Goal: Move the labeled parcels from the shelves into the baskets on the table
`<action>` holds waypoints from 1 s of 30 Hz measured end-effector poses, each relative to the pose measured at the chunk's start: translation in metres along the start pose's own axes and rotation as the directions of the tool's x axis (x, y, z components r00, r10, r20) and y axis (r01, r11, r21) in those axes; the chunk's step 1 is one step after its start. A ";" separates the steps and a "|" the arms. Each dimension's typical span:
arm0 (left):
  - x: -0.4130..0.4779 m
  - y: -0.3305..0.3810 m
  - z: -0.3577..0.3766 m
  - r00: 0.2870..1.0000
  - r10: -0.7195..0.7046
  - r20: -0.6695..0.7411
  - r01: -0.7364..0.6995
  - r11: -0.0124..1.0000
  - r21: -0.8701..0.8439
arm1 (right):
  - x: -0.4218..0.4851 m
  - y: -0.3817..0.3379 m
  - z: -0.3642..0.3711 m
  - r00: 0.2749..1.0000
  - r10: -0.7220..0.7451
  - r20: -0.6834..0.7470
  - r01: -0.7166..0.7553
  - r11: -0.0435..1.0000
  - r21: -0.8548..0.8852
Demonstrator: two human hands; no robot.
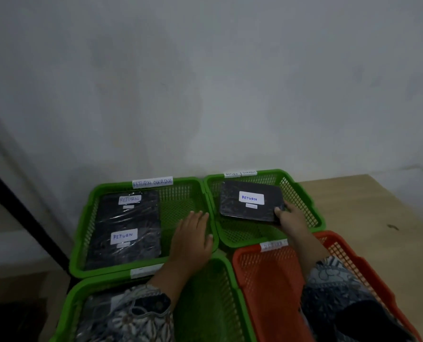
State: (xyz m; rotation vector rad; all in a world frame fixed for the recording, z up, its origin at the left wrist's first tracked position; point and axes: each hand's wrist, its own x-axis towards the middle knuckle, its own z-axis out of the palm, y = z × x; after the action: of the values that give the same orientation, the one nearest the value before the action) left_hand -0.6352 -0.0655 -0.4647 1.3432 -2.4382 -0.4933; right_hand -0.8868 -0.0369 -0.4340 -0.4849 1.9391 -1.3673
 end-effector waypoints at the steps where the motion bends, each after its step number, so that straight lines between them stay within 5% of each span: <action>1: 0.007 0.004 0.004 1.000 -0.013 -0.001 0.013 1.000 0.005 | 0.012 -0.001 0.000 1.000 0.002 0.014 -0.002 1.000 -0.025; 11: 0.045 0.009 0.035 0.988 -0.125 0.089 0.116 0.988 0.098 | 0.083 0.023 0.030 0.997 0.073 -0.004 -0.072 0.983 -0.171; 18: 0.043 0.002 0.049 0.993 -0.108 0.054 0.103 0.991 0.085 | 0.101 0.034 0.050 0.999 -0.009 -0.047 -0.005 0.958 -0.287; 24: 0.043 0.002 0.053 0.994 -0.108 0.031 0.105 0.992 0.073 | 0.110 0.037 0.055 0.984 -0.073 0.161 0.135 0.900 -0.414; 30: 0.043 0.004 0.051 0.994 -0.104 0.018 0.103 0.992 0.071 | 0.110 0.041 0.056 0.954 -0.091 0.286 0.264 0.709 -0.653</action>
State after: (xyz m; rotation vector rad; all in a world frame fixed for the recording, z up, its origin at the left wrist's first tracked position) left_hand -0.6819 -0.0926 -0.5044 1.5067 -2.4330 -0.4531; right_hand -0.9173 -0.1302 -0.5190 -1.1635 2.1938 -0.5882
